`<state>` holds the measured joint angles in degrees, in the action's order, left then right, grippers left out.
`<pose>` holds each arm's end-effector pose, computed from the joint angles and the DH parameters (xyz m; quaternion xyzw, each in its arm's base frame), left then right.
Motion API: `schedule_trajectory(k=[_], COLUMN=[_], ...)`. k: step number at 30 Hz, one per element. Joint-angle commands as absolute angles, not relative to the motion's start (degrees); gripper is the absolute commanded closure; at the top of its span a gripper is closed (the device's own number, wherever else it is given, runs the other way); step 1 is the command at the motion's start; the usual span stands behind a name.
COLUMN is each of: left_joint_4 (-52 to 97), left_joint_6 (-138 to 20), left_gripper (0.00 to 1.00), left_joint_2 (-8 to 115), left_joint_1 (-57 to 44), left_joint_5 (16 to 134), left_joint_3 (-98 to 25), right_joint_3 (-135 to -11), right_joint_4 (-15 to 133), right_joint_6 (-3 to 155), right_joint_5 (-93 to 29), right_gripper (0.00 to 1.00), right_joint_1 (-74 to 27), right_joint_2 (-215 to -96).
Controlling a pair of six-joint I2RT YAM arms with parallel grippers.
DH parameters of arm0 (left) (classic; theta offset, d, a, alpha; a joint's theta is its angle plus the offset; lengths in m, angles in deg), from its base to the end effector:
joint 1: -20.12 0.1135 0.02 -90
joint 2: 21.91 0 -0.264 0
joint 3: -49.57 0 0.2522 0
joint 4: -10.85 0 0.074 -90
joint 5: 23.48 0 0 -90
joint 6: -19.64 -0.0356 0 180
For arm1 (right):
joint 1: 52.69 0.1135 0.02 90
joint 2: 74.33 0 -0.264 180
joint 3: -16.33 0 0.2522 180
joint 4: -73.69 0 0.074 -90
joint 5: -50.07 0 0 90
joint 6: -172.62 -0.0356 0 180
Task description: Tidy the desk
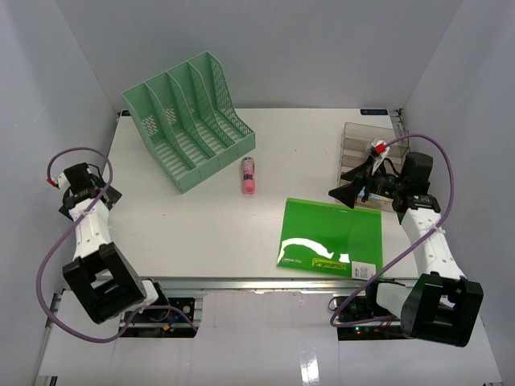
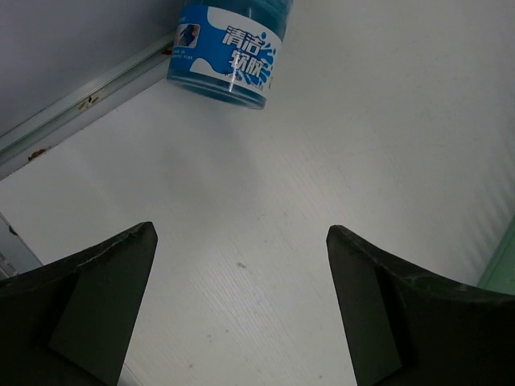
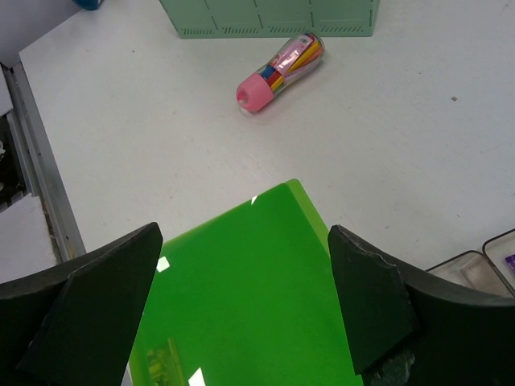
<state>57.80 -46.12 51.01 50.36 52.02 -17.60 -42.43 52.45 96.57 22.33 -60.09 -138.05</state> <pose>0.2194 0.1382 0.2543 -0.4661 0.8172 0.1360 0.3105 0.2377 0.0009 0.2884 -0.3143 0.7099 0.3475 0.5258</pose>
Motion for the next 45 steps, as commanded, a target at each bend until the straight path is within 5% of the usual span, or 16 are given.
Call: schedule_trajectory(k=[1, 21, 34, 41, 45], left_joint_4=[51.8, 47.3, 46.0, 45.3, 44.5], left_joint_6=[-51.7, -58.4, -60.3, -60.7, -60.4], left_gripper=[0.02, 0.02, 0.12, 0.2, 0.4], left_joint_2=[55.3, 76.1, 79.7, 79.4, 77.7], left_joint_1=[51.1, 51.8, 51.8, 51.8, 51.8], left_joint_5=[47.7, 43.0, 44.6, 48.1, 51.8], left_joint_3=[-19.7, -30.3, -31.0, -30.0, -27.8], right_joint_3=[-42.0, -42.1, -42.2, -42.2, -42.2], right_joint_4=[53.4, 52.3, 52.3, 52.5, 52.2], right_joint_6=[96.4, 97.6, 97.5, 97.4, 97.7], right_joint_5=[24.4, 22.0, 22.0, 22.0, 22.2], right_gripper=[0.1, 0.1, 0.1, 0.1, 0.1], right_joint_1=[-59.9, -60.0, -60.0, -60.0, -59.9], right_joint_2=[-137.9, -140.9, -141.6, -141.7, -141.5])
